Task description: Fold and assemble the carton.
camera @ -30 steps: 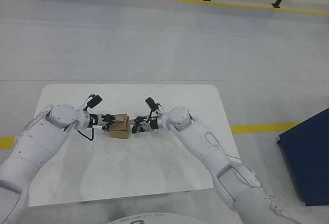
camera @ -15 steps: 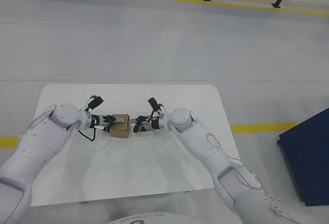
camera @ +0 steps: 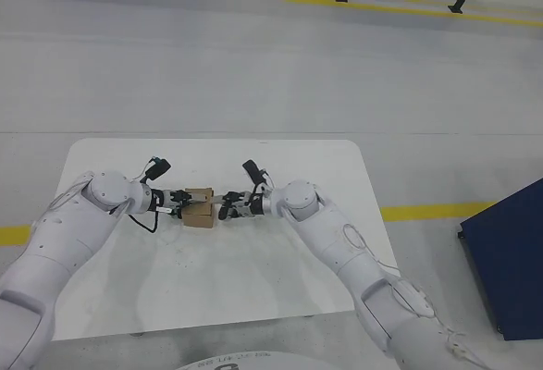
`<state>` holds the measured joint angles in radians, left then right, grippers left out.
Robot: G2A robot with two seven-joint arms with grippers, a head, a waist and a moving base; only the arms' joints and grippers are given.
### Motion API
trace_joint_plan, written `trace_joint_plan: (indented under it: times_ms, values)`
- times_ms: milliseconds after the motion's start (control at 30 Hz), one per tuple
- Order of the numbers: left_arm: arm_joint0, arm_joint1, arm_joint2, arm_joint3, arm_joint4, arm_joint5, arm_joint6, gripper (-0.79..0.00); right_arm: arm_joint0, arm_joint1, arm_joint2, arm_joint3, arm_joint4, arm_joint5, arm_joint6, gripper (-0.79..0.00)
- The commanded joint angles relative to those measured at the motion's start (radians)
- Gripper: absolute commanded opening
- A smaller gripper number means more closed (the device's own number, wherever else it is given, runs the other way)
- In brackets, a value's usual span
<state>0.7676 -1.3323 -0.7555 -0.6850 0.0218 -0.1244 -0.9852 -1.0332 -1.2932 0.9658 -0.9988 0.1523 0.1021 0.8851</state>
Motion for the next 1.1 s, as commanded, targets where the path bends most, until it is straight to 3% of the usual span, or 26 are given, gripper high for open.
trace_joint_plan:
  times_ms: [0,233,333,433,500,667,1067]
  values:
    - [-0.001,-0.001,0.0,0.002,0.002,0.0,-0.001,-0.154,0.009,-0.002,-0.01,0.0,-0.011,0.025,-0.004,-0.419]
    - [-0.002,-0.004,-0.003,0.008,0.008,-0.002,0.0,-0.154,0.034,-0.012,-0.029,0.021,-0.005,0.056,-0.006,-0.533]
    - [-0.004,-0.005,-0.003,0.009,0.011,-0.003,-0.003,-0.157,0.037,-0.013,-0.033,0.024,-0.008,0.052,-0.005,-0.646]
    - [-0.004,-0.007,-0.004,0.01,0.013,-0.003,-0.003,-0.157,0.037,-0.013,-0.034,0.024,-0.009,0.051,-0.006,-0.696]
    - [-0.004,-0.007,-0.004,0.011,0.013,-0.004,-0.005,-0.157,0.038,-0.013,-0.034,0.022,-0.01,0.053,-0.009,-0.668]
    - [-0.005,-0.009,-0.007,0.015,0.016,-0.006,-0.006,-0.16,0.036,-0.012,-0.032,0.014,-0.009,0.056,-0.012,-0.48]
    - [-0.005,-0.012,-0.012,0.02,0.027,-0.008,-0.007,-0.157,0.075,-0.02,-0.026,0.056,0.025,0.093,-0.023,-0.508]
